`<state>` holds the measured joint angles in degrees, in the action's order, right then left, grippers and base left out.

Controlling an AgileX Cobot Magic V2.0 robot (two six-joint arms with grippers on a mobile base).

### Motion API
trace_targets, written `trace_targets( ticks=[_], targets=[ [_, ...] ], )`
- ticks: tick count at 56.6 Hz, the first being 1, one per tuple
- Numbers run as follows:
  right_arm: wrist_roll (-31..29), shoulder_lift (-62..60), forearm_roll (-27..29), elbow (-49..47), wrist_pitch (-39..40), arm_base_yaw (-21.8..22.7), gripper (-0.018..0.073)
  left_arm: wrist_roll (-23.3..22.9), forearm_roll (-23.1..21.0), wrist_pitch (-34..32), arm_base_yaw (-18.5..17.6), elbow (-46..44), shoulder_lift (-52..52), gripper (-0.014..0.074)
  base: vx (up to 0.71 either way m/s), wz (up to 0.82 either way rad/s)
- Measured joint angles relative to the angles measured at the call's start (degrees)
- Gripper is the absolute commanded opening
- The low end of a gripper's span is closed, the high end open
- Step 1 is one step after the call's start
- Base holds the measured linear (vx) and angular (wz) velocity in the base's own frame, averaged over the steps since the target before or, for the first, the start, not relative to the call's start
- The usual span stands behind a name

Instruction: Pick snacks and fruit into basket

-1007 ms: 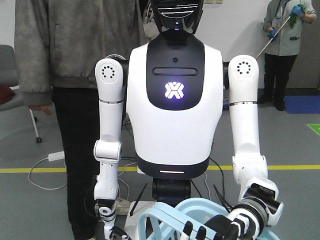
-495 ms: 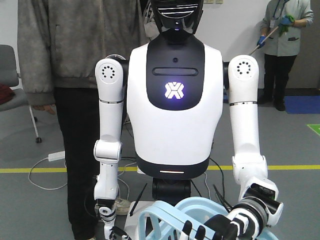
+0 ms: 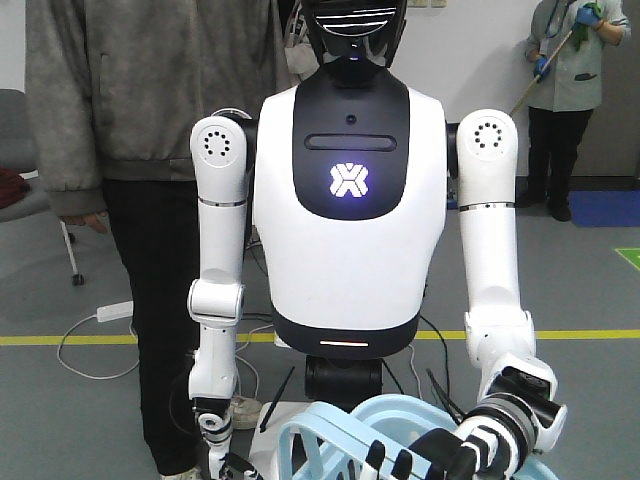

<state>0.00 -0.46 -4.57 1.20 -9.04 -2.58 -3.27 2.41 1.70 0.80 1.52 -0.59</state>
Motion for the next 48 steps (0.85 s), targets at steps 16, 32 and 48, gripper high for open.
trace_targets(
  ticks=[16,32,48],
  targets=[
    [1.1,-0.1,0.3,0.5,0.3,0.1,-0.0012,0.0,0.0,0.0,0.0,0.0,0.0,-0.0008,0.00,0.00],
    [1.1,-0.1,0.3,0.5,0.4,0.1,-0.0012,0.0,0.0,0.0,0.0,0.0,0.0,-0.0008,0.00,0.00],
    [1.1,-0.1,0.3,0.5,0.4,0.1,-0.0009,0.0,0.0,0.0,0.0,0.0,0.0,-0.0008,0.00,0.00]
  ],
)
